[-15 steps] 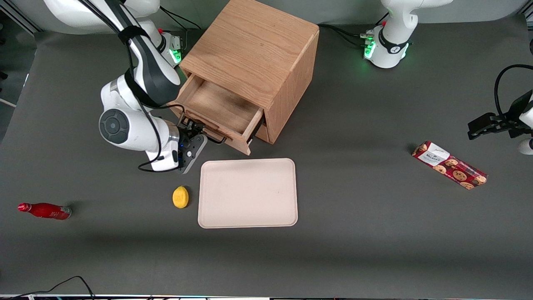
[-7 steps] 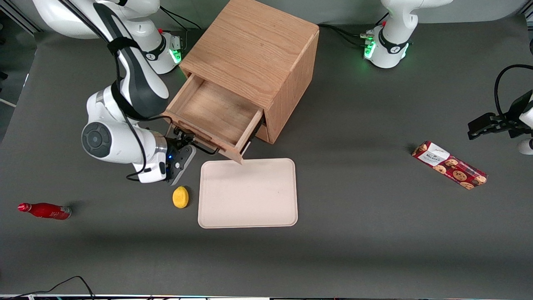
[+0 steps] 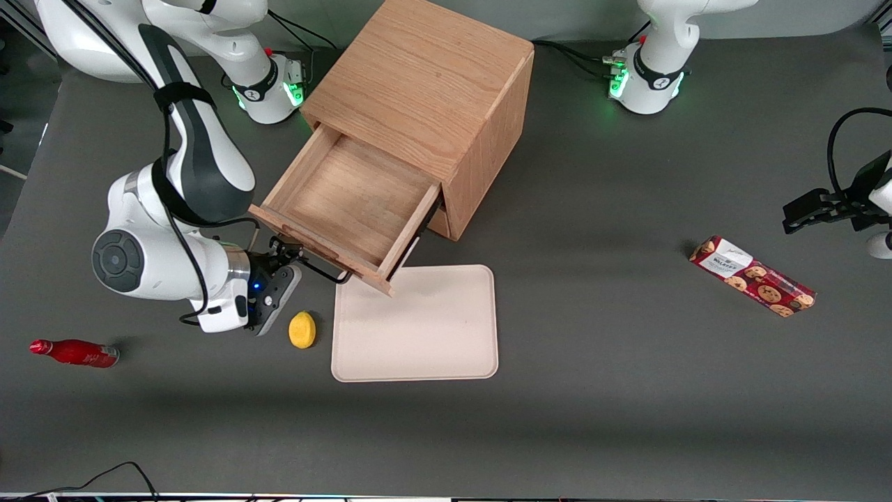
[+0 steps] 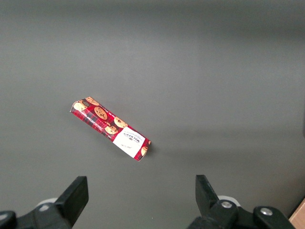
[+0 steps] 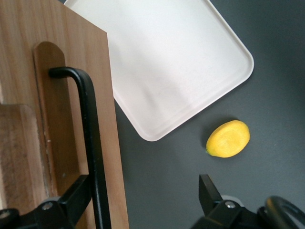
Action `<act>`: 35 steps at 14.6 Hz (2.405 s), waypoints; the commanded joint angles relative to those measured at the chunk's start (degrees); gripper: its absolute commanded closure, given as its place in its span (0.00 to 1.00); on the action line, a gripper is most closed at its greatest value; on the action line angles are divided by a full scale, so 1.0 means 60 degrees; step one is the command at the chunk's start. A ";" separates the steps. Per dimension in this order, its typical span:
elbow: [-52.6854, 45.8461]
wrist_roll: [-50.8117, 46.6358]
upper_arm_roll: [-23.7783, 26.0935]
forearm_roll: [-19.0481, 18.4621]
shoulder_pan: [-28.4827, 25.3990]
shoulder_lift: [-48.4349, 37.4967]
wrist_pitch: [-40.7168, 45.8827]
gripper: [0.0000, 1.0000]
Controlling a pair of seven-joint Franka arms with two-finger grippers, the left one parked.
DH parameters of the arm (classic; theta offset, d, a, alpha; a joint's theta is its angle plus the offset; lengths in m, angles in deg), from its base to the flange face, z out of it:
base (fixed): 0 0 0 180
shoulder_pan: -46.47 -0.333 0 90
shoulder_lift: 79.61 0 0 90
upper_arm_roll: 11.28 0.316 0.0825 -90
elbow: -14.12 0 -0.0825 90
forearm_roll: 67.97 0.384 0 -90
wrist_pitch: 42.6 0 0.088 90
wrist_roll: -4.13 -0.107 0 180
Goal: Open upper drawer
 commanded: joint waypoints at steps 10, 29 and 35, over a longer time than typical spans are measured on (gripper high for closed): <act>-0.2402 0.1226 -0.0537 -0.0184 -0.0169 0.0128 0.1525 0.00; 0.0772 -0.7796 -0.1929 -0.0989 -0.0183 -0.4810 0.4474 0.00; 0.2278 -1.0314 -0.1767 -0.1458 -0.0213 -0.5892 0.2880 0.00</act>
